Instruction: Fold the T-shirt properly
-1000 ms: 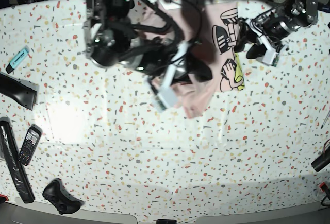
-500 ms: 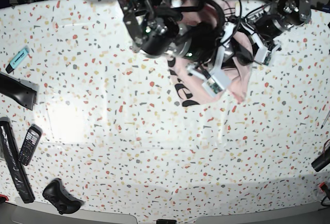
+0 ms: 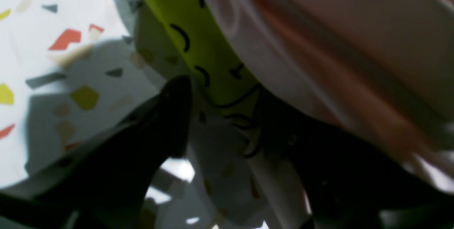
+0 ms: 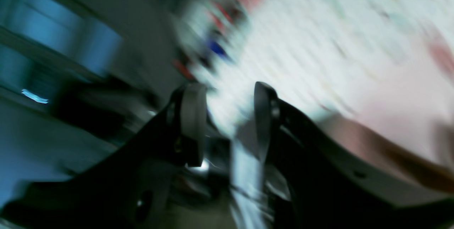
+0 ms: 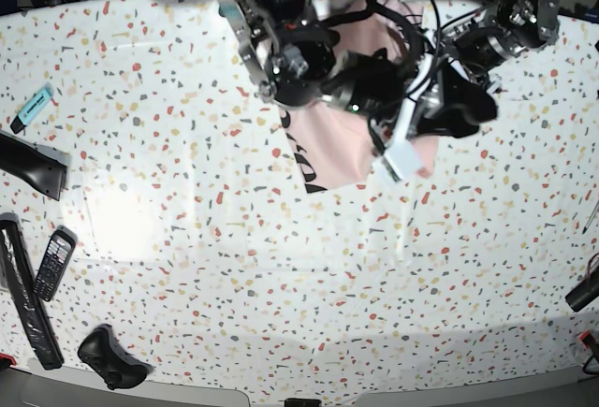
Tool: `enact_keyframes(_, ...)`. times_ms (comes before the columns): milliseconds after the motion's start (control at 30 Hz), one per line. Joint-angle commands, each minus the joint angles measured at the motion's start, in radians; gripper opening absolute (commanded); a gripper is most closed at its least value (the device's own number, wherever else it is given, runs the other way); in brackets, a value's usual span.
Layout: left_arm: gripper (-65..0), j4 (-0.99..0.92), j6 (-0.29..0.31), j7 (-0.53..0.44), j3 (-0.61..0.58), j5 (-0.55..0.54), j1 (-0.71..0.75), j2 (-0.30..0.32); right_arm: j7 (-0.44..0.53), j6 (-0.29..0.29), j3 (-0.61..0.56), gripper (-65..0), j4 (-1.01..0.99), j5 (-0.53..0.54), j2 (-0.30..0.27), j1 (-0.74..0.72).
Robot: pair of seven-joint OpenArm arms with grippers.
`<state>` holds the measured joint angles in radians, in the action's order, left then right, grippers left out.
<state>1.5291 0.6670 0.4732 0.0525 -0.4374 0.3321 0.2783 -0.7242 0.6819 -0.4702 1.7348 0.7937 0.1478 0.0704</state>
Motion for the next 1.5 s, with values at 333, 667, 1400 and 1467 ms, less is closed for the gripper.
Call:
enact_keyframes(333, -35.0, 0.075, 0.000, 0.081, 0.224, -0.105, -0.002, 0.008, -0.210, -0.025, 0.082, -43.2, 0.119, -0.279, 0.009, -0.180)
enact_keyframes(667, -35.0, 0.286, 0.031, 0.259, 0.312, -0.312, 0.045, 0.006, -0.196, -0.055, 0.358, -43.2, 0.124, -0.402, -0.080, -0.208)
enact_keyframes(1400, -35.0, 0.442, 0.031, 0.582, 0.215, -0.643, 0.203, -0.040, -0.185, -0.077, 0.562, -43.2, 0.123, -0.391, -0.347, -0.128)
enact_keyframes(1467, -35.0, 0.442, 0.031, 0.581, 0.166, -0.628, 0.203, -0.040, -0.185, -0.077, 0.562, -43.2, 0.123, -0.391, -0.347, -0.128)
